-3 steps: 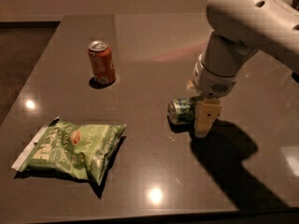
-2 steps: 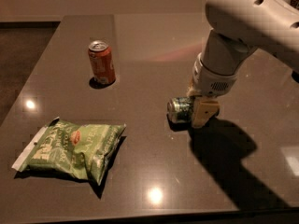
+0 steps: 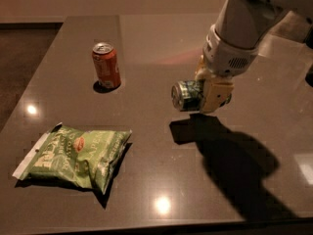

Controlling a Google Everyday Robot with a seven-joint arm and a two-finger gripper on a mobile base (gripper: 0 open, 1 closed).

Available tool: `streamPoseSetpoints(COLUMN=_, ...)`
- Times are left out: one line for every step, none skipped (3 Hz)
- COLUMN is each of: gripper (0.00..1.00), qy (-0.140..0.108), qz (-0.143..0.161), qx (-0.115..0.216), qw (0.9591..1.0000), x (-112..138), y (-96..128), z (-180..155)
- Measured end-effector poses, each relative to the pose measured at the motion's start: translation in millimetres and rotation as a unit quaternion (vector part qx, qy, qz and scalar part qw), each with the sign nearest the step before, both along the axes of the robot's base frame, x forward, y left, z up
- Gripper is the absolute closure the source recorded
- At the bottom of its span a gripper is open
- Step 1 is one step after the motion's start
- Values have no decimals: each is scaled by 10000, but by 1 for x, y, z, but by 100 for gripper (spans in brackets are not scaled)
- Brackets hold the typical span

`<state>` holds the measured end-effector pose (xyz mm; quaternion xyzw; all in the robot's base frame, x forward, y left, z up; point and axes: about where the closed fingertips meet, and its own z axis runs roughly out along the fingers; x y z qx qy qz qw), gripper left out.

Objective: Pick green can

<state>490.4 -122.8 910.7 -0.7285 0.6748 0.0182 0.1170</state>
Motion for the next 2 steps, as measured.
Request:
streamPoseSetpoints(gripper=100, qy=-76, qz=294, qx=225, qw=9993, x=1, y=12, z=58)
streamPoseSetpoints(gripper=100, qy=-193, qz=286, qx=276, qw=9990, x=5, y=15, z=63)
